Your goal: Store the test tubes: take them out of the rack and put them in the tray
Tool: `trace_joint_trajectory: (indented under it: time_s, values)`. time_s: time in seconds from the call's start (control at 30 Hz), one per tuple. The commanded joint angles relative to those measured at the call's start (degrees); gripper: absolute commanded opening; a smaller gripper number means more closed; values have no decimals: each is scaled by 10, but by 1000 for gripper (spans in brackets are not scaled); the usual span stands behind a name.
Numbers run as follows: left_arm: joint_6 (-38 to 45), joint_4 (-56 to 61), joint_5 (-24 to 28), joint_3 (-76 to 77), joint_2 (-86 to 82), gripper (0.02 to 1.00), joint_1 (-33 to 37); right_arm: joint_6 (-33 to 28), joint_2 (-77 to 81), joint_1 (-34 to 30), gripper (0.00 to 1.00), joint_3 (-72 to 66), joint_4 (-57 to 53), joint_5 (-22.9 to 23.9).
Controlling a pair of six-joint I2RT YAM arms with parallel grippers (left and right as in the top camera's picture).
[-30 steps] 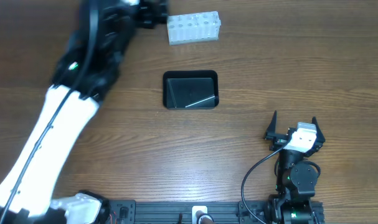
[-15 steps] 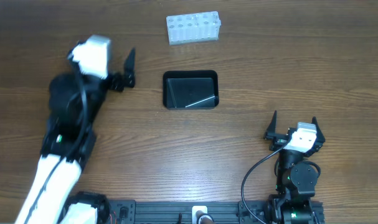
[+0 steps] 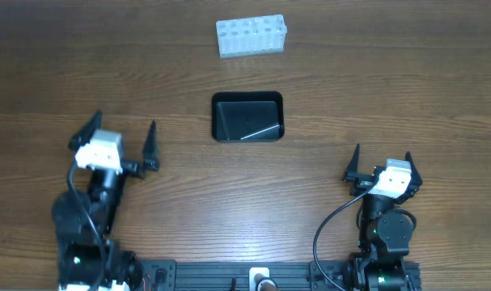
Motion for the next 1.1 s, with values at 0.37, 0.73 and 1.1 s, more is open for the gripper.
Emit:
trace_joint_trajectory:
  time_s: [0.37, 0.73, 1.1]
  values:
    - [8, -87, 14, -149, -207, 1000, 4, 0, -3, -3, 993, -3, -1, 7]
    - [7, -121, 14, -149, -214, 1000, 4, -1, -3, -3, 991, -3, -1, 7]
    - [7, -120, 14, -149, -214, 1000, 4, -1, -3, -3, 991, -3, -1, 7]
